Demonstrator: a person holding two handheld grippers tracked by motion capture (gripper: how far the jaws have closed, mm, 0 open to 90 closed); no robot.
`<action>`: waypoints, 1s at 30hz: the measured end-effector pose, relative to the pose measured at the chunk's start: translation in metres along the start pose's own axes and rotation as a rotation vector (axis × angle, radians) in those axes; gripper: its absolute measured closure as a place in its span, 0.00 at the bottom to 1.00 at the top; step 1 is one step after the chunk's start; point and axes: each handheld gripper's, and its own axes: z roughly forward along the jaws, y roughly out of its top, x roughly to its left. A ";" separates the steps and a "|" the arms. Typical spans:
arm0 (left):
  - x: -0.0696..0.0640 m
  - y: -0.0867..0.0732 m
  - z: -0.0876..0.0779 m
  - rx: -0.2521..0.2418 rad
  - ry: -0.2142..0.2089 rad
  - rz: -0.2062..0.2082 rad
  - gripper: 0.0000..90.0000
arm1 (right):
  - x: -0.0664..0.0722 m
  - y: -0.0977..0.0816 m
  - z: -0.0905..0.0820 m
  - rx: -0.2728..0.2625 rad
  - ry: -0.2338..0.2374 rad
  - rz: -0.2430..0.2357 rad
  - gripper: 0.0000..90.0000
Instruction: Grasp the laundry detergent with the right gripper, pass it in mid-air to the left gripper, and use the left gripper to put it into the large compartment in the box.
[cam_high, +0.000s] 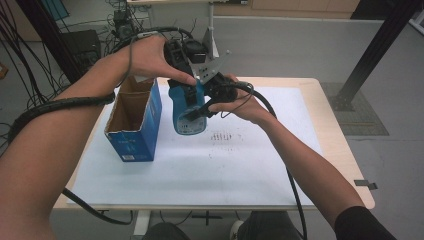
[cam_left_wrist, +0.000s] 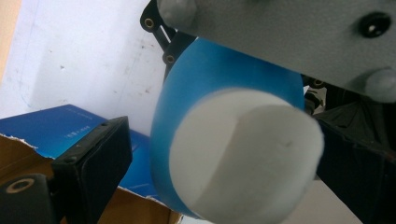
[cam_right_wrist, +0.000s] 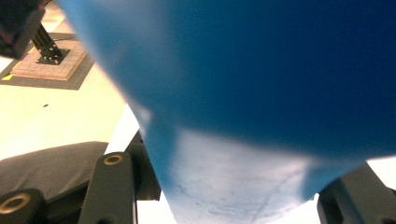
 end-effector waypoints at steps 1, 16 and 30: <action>0.000 0.001 0.000 -0.001 0.000 0.004 0.08 | 0.000 0.000 0.000 -0.002 -0.003 -0.005 0.48; -0.001 0.005 0.003 0.009 -0.008 0.012 0.08 | -0.001 0.002 -0.002 -0.036 0.001 -0.037 0.48; -0.002 0.008 0.004 0.001 -0.017 0.017 0.08 | 0.000 0.002 -0.004 -0.042 0.001 -0.031 0.48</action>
